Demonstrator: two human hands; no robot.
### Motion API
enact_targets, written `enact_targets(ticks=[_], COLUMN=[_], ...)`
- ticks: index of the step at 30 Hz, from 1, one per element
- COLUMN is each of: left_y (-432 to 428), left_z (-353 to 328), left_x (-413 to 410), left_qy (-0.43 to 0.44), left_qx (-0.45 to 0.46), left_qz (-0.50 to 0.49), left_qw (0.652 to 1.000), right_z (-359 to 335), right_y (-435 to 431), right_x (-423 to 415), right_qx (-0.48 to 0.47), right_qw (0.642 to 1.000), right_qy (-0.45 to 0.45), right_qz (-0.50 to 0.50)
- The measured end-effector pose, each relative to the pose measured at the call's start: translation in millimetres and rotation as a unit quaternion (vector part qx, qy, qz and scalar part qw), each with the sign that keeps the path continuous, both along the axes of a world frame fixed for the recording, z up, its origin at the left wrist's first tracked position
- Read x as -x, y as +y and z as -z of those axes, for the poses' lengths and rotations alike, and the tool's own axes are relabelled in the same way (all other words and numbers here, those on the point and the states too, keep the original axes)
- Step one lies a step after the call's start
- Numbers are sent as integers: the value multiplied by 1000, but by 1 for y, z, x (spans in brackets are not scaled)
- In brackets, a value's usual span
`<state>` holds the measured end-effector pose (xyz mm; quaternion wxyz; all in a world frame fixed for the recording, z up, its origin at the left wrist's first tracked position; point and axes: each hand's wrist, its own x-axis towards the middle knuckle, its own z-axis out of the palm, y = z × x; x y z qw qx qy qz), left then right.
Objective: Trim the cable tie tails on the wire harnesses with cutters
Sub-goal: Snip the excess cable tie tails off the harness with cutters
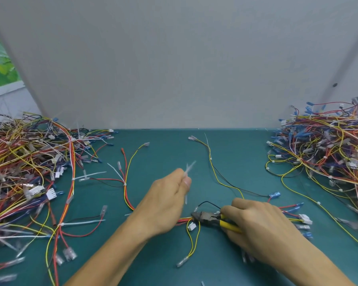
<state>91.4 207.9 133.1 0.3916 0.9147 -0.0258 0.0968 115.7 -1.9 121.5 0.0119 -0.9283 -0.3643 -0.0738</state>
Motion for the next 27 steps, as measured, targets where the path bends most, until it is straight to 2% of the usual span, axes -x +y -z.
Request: enact_targets(ticks=[2,5,7,10,14,17,22,27], left_y=[10,38,63,98,110,102,86,95], left_z=[-15,-34,-38,-30,-10,-5,5,7], left_x=[-1,1,3,10,22,17,11,12], left_qy=[-7,0,13,81,216,211,176,171], left_qx=[97,286,322,272,63,-29,-50,8], left_qz=[-10,-22,-29,-36,50,71,68,47], left_qw=[995,958,946,958,973,975,981,984], right_z=[3,0,-4,-6,-10,-14,-23,-31], right_y=[-3,-6,-6,-5,-4,-2,10,37], right_x=[-2,-2,-1,5,10,12,15,18], right_qx=[-25,-83,-109,-105,-97,-89,-70,-8], right_qw=[999,992,989,989,985,987,994,998], right_qy=[41,85,98,104,142,130,82,63], right_qz=[20,28,28,29,8,-8,-14,-16])
